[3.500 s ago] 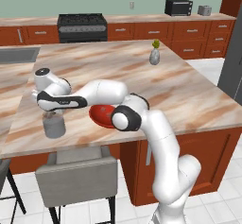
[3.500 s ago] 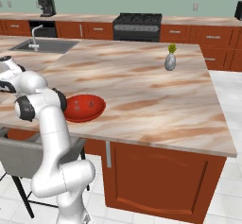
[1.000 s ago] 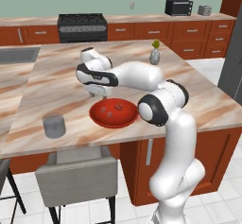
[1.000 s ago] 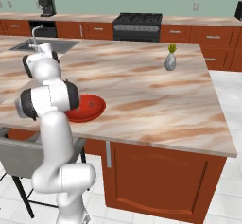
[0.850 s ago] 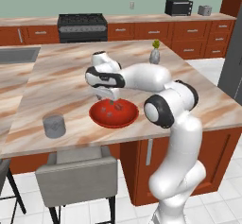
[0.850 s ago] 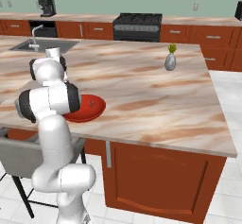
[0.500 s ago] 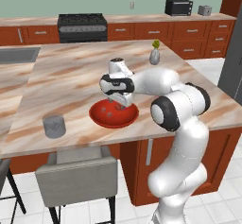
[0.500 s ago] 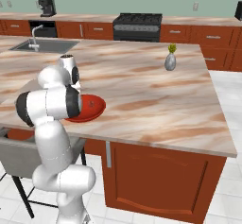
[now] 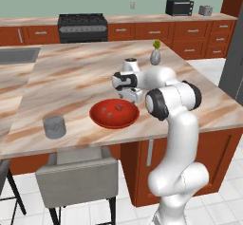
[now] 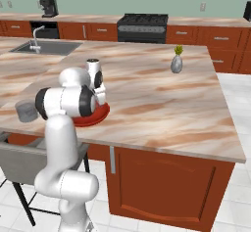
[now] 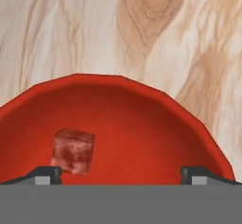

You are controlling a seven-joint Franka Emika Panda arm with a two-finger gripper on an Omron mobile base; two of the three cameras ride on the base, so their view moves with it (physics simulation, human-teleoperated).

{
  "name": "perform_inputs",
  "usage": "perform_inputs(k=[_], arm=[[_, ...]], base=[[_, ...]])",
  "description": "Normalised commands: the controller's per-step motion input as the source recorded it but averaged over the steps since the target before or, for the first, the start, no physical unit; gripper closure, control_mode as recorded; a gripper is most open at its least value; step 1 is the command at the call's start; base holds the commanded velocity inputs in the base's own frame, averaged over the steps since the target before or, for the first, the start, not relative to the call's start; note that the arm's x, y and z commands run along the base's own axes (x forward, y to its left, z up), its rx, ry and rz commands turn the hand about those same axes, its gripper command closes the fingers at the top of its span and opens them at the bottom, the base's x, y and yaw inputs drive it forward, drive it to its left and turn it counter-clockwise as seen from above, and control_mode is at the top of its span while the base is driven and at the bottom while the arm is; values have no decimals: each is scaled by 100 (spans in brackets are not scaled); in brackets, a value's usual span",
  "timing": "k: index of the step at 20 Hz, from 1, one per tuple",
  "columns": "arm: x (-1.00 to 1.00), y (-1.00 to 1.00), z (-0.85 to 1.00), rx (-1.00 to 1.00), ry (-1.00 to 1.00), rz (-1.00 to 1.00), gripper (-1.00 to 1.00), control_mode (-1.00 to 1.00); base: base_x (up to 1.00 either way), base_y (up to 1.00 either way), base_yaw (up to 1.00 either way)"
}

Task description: There are four ice cubes in the ice bowl. Place two ice cubes in each glass of water.

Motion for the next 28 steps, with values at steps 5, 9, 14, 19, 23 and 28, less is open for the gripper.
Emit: perform_inputs(k=[5, 9, 14, 19, 23, 28], arm=[[50, 16, -37, 0, 8, 1, -100, -100], [7, 39, -28, 0, 10, 1, -100, -100], [-3, -3, -50, -1, 0, 3, -100, -100], [-1, -7, -47, 0, 0, 1, -100, -100], [10, 4, -32, 0, 0, 0, -100, -100], [-15, 3, -21, 0, 0, 0, -100, -100]], base=[[0, 0, 0], [0, 0, 0], [0, 0, 0], [0, 0, 0], [0, 0, 0], [0, 0, 0]])
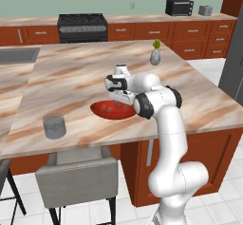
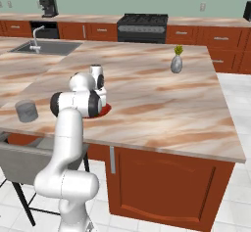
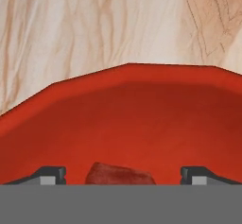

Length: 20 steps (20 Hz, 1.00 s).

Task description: There are four ice cubes in the ice bowl. Place two ice cubes in each glass of water.

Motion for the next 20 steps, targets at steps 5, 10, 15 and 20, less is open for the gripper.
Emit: perform_inputs(k=[5, 10, 15, 20], arm=[[-34, 3, -8, 0, 0, 0, 100, -100], [-3, 0, 0, 0, -1, 0, 100, -100], [-35, 1, 38, 5, -14, 0, 100, -100], [-74, 1, 100, 10, -9, 0, 100, -100]], base=[[0, 0, 0], [0, 0, 0], [0, 0, 0], [0, 0, 0]])
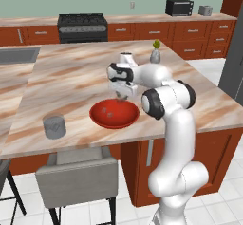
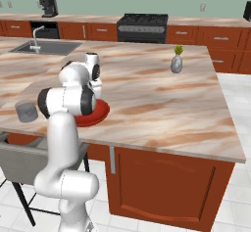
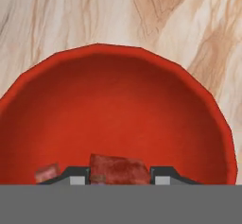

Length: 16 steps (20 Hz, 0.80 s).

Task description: There are four ice cubes in the ice bowl. Place two ice cubes in each glass of water.

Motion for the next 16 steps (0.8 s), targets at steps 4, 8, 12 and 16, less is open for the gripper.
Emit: perform_inputs(k=[4, 8, 12, 16], arm=[[-78, 52, 80, 1, 0, 6, 100, -100], [-45, 100, 41, 0, -3, 2, 100, -100], [-33, 100, 11, 0, -2, 0, 100, -100], [-21, 100, 4, 0, -3, 0, 100, -100]], base=[[0, 0, 0], [0, 0, 0], [0, 0, 0], [0, 0, 0]])
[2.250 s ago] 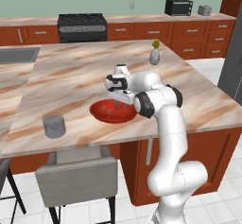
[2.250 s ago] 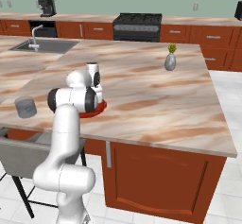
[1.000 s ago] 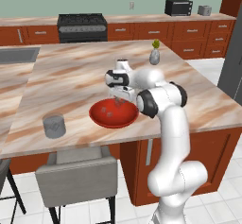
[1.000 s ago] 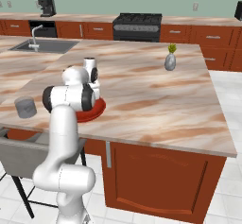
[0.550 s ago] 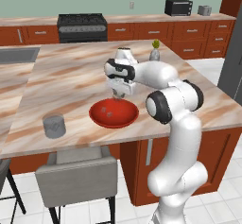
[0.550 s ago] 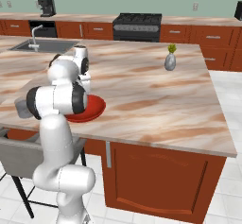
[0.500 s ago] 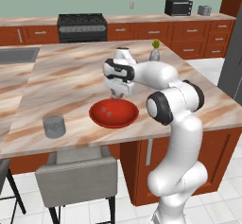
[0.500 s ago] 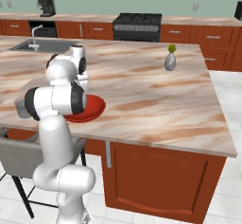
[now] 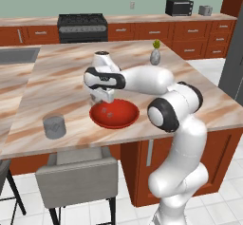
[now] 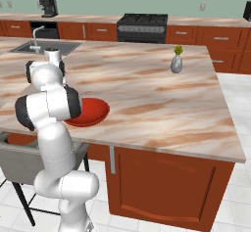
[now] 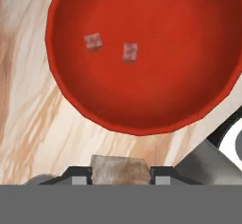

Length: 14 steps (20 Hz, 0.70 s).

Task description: There are four ice cubes in the ice bowl. Place two ice cubes in each glass of water.

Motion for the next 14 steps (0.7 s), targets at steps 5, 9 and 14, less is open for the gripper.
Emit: perform_inputs(k=[5, 9, 14], arm=[[-6, 100, 7, 0, -2, 0, 100, -100], [0, 100, 7, 0, -2, 0, 100, -100], [0, 100, 6, 0, -8, -1, 100, -100]], base=[[0, 0, 0], [0, 0, 0], [0, 0, 0]])
